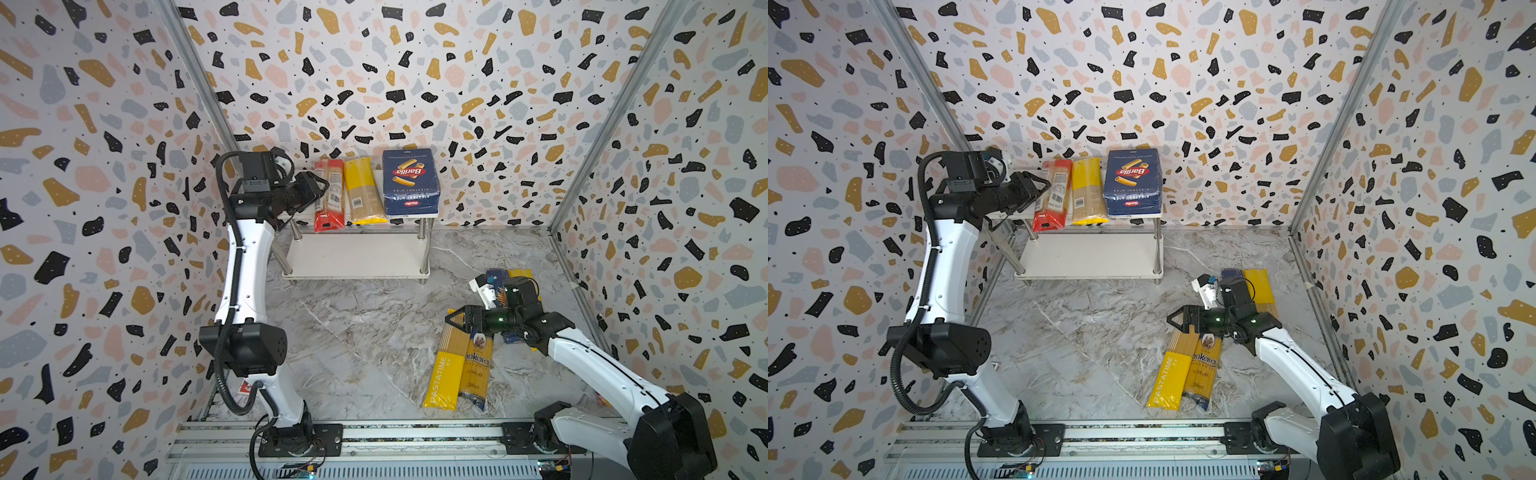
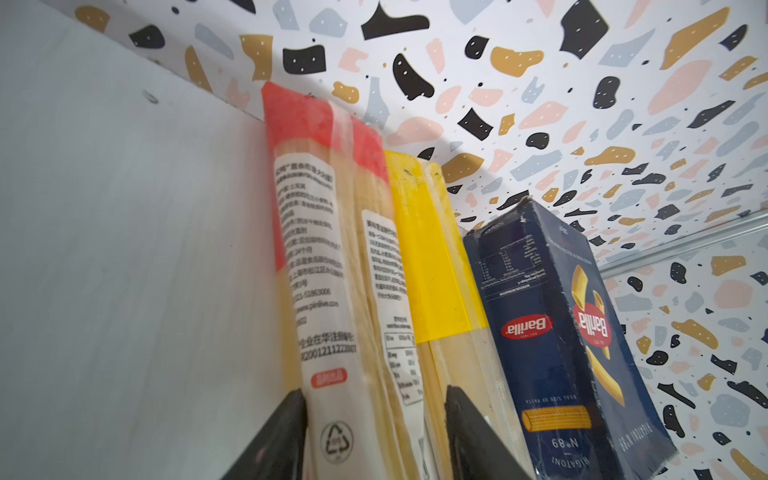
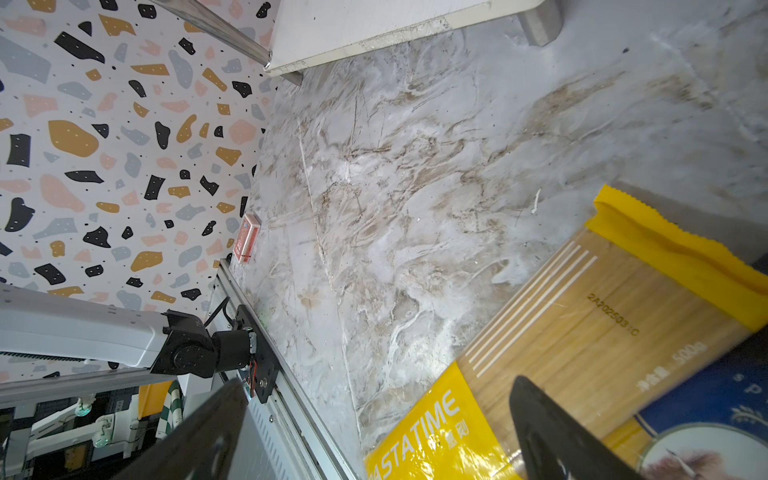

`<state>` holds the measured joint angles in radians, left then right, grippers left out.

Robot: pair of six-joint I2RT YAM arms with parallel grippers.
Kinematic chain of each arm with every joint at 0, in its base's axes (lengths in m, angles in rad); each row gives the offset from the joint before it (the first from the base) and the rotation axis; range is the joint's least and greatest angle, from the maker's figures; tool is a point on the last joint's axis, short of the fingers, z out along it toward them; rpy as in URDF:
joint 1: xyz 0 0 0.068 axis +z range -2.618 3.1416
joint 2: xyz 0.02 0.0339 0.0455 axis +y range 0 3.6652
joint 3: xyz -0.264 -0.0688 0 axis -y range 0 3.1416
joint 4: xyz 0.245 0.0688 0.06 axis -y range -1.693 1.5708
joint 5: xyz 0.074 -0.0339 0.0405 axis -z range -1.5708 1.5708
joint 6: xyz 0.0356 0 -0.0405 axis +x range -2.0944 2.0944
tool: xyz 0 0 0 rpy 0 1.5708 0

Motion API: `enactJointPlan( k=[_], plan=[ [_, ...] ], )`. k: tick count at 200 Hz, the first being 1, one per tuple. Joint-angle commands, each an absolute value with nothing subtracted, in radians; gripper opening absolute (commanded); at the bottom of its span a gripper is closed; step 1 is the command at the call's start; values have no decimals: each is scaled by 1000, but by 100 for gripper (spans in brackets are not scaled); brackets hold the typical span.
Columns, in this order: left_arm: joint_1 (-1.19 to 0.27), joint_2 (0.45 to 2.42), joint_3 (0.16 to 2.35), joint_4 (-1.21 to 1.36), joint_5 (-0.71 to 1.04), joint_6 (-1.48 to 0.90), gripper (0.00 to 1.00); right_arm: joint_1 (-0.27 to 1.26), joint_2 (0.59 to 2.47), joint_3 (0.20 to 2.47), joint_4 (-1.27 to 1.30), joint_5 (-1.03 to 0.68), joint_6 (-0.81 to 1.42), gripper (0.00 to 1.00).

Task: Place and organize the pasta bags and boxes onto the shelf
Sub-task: 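Open the left gripper to release the red-and-clear bag on the shelf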

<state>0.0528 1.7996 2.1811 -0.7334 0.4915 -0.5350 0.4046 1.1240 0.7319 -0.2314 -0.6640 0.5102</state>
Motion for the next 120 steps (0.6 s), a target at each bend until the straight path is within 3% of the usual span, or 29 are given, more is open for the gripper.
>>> enactJointPlan(
  k=[1, 55, 83, 109, 120],
  plan=[
    [64, 1750, 2204, -651, 524, -521, 56, 400, 1086, 729, -224, -678, 495, 99],
    [67, 1711, 2144, -606, 548, -547, 60, 400, 1054, 721, -238, -669, 501, 99],
    [68, 1623, 2035, -540, 594, -545, 73, 400, 1040, 728, -263, -649, 500, 99],
    [68, 1479, 1828, -429, 627, -558, 99, 400, 1015, 740, -314, -621, 488, 99],
    [67, 1418, 1737, -372, 647, -579, 100, 399, 995, 746, -335, -607, 485, 99]
  ],
)
